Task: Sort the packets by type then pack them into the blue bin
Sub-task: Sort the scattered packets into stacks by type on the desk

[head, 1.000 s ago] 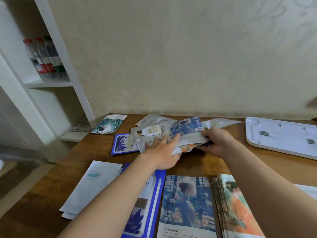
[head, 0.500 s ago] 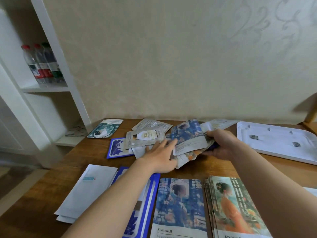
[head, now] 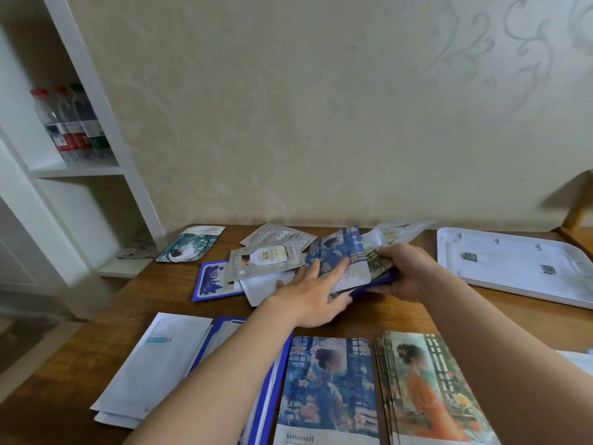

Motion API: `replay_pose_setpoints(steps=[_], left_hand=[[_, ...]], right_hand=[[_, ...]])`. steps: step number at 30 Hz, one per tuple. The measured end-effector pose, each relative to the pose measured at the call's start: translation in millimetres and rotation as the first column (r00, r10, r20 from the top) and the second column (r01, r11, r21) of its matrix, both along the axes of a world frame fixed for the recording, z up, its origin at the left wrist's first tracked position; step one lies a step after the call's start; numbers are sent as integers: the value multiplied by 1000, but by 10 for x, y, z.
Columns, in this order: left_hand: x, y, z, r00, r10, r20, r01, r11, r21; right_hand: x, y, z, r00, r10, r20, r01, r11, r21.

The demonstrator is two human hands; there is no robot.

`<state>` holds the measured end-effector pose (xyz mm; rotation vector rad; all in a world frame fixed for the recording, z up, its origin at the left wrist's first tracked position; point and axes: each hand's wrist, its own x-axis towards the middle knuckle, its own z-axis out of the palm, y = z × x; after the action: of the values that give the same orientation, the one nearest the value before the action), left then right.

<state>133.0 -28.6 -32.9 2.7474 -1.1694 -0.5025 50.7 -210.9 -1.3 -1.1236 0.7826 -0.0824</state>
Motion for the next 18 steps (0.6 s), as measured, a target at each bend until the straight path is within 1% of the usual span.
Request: replay_pose_setpoints(steps=[4, 7, 10, 13, 18], left_hand=[[-17, 3, -22, 1000, 5, 11, -5, 999, 31], [-32, 7, -30, 1000, 21, 7, -21, 999, 25], [-40, 10, -27, 1000, 30, 5, -30, 999, 16], [-62, -12, -43, 998, 42, 37, -43, 999, 29], [-98, -53, -55, 997, 57, 44, -61, 995, 79]], right_hand=[[5, -4, 15, 1000, -28, -1, 28, 999, -31], [3, -69, 61, 998, -53, 16, 54, 996, -71], [-30, -195, 146, 994, -97, 59, 102, 991, -86], [-84, -325, 259, 984, -144, 107, 157, 979, -128], [-235, -531, 445, 962, -162, 220, 208, 956, -206]])
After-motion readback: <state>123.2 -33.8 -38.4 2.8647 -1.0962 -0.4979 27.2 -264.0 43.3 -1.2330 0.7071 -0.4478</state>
